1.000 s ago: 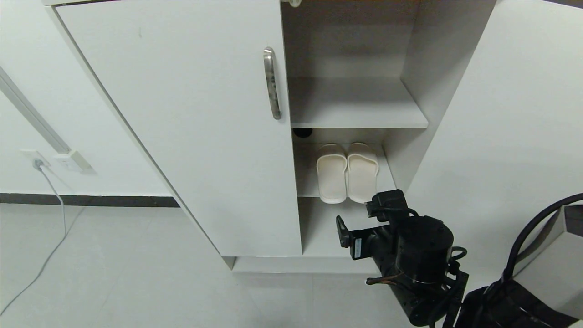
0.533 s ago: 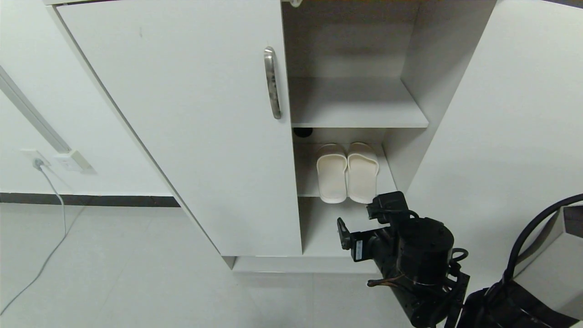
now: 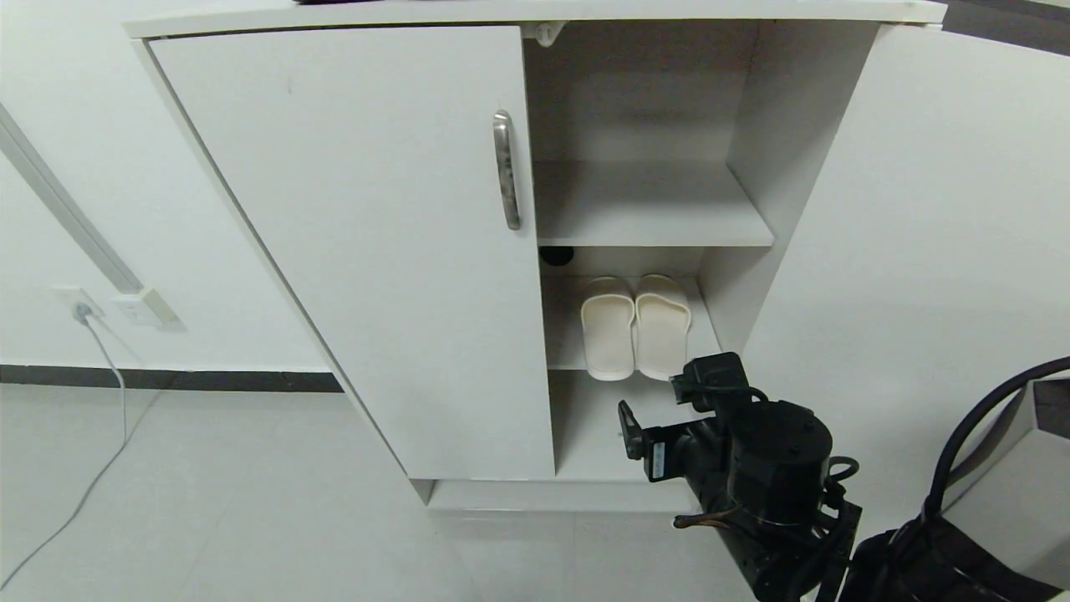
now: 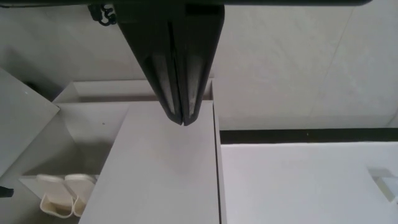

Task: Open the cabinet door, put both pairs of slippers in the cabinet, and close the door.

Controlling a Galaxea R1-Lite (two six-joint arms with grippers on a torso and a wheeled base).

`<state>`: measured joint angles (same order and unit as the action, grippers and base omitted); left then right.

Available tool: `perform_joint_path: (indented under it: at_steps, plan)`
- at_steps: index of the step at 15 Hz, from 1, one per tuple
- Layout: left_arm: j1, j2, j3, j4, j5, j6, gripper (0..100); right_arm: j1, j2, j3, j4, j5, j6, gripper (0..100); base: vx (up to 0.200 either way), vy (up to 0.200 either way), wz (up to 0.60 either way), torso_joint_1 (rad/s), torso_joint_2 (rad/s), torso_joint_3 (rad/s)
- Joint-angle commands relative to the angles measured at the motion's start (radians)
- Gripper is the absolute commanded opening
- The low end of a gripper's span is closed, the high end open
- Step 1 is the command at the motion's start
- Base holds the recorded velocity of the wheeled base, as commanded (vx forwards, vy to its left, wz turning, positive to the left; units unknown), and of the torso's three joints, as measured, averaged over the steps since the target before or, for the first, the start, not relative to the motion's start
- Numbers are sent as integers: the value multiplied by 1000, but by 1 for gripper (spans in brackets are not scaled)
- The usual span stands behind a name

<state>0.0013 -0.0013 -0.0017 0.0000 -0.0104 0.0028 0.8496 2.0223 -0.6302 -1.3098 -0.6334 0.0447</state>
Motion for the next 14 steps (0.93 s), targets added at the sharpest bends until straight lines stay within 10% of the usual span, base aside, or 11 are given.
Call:
perform_joint_path:
  at_steps: [1, 14]
  plan:
    - [0, 1, 0, 0, 0, 0, 0, 0, 7, 6, 0, 0, -2, 100, 0, 0, 0, 2, -2, 188]
    - [0, 1, 0, 0, 0, -1, 0, -3, 15, 14, -13, -2, -3, 100, 0, 0, 0, 0, 2, 86]
